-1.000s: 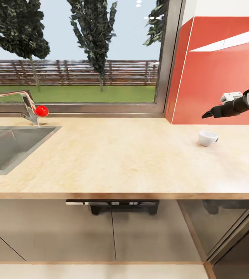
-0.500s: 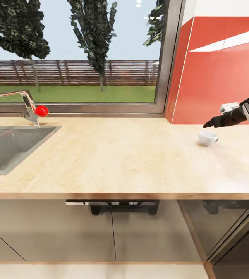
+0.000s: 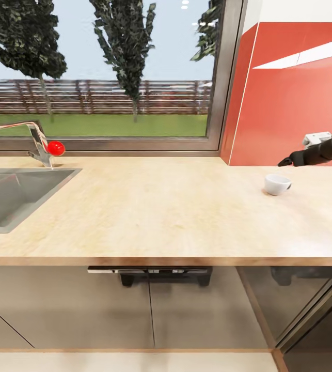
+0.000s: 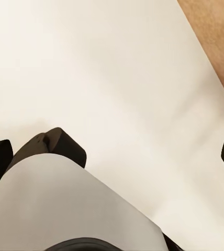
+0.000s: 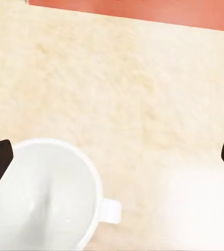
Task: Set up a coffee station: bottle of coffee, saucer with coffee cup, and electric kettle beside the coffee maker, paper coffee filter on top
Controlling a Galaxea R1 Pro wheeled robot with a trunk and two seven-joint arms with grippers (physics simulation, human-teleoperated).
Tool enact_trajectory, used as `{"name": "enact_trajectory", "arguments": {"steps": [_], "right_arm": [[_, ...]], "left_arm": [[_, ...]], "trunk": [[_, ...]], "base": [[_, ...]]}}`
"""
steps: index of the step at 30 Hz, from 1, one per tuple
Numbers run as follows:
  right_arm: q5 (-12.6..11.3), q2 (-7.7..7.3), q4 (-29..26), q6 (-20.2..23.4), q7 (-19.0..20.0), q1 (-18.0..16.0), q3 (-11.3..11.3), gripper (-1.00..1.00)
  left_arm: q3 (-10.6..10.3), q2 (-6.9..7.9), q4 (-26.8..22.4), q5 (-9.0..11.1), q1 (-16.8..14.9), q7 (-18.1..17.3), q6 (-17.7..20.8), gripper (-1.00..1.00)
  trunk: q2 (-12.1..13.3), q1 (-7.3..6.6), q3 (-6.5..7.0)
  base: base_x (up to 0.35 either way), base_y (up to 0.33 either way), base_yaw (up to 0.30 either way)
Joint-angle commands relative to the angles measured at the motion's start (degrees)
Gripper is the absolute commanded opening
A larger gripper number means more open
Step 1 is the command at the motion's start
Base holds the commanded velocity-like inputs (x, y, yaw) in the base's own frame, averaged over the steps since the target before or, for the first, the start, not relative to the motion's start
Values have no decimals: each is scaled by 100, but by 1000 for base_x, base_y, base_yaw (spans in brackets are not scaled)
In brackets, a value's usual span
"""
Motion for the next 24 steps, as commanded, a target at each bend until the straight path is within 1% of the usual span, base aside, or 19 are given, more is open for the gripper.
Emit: {"name": "enact_trajectory", "arguments": {"steps": [1,2,3,4,6,7,8,11,15,20,24], "right_arm": [[72,-11,-10,-9,56,-5,26,100],[108,-13,-11,-14,57,-5,28,100],[224,-15,-12,-35,59,-5,32,100],[488,-17,-13,-163,75,-5,34,100],[663,-18,-12,-288,92,-5,32,100],[851,-18,-6,-431,108,-5,30,100],[922,-19,-1,-487,114,-5,30,100],[1008,-19,14,-554,121,-5,30,100],[1039,-19,19,-579,178,-5,32,100],[1053,-19,20,-593,573,-5,33,100],[1055,-19,27,-610,664,-5,36,100]], "left_arm": [[45,-1,10,-42,-5,-23,-21,100],[45,-1,10,-42,-5,-23,-21,100],[45,-2,10,-42,-5,-23,-20,100],[45,-2,9,-42,-5,-23,-22,100],[45,-4,9,-42,-5,-23,-20,100],[45,-3,9,-42,-5,-23,-20,100],[45,-3,9,-42,-5,-23,-19,100],[45,-3,9,-42,-5,-23,-22,100],[45,-2,9,-42,-5,-23,-22,100],[45,-2,9,-42,-5,-23,-22,100],[45,-2,9,-42,-5,-23,-22,100]], "trunk": [[-2,-1,-6],[-2,-1,-6],[-2,-1,-6],[-2,-1,-6],[-2,-1,-6],[-2,-1,-6],[-2,-1,-6],[-2,-1,-6],[-2,-1,-6],[-2,-1,-6],[-2,-1,-6]], "base": [[0,0,0],[0,0,0],[0,0,0],[0,0,0],[0,0,0],[0,0,0],[0,0,0],[0,0,0],[0,0,0],[0,0,0],[0,0,0]]}}
